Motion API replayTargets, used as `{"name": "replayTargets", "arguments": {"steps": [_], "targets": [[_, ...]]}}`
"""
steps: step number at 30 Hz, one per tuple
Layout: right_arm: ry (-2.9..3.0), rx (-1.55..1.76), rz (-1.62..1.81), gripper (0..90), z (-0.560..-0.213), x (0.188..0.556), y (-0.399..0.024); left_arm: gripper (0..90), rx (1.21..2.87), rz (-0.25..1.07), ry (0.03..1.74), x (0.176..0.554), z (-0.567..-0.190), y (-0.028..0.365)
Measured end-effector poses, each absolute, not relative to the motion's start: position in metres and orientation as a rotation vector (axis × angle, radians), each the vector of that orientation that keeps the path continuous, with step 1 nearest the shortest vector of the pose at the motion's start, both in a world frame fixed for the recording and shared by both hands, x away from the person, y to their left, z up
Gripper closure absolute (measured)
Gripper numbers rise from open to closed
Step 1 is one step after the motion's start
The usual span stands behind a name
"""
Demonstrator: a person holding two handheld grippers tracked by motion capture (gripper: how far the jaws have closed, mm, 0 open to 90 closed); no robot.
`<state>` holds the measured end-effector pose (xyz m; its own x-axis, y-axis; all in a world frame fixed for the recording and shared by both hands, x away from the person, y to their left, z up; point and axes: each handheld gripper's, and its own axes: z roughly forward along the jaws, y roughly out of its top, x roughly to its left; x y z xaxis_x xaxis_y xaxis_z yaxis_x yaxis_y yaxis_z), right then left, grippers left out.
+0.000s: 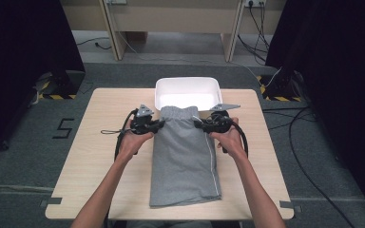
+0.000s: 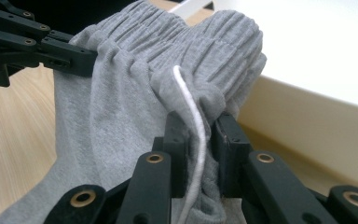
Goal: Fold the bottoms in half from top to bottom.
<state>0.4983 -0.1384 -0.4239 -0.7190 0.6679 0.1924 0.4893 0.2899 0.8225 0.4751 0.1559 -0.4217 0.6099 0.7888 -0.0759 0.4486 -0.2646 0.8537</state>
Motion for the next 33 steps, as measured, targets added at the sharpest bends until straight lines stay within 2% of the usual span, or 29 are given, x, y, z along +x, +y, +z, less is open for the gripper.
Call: {"name": "replayTargets", "arguments": {"steps": [9, 33], "targets": [[2.338, 0.980, 1.417, 77.3, -0.408, 0.492, -0.131, 82.1, 1.879, 0.483, 0.968, 0.466, -0.408, 0.160], [2.307, 0.826, 1.341, 77.1, -0.434, 0.442, -0.138, 80.1, 1.930, 0.499, 0.867, 0.418, -0.441, 0.152]]}}
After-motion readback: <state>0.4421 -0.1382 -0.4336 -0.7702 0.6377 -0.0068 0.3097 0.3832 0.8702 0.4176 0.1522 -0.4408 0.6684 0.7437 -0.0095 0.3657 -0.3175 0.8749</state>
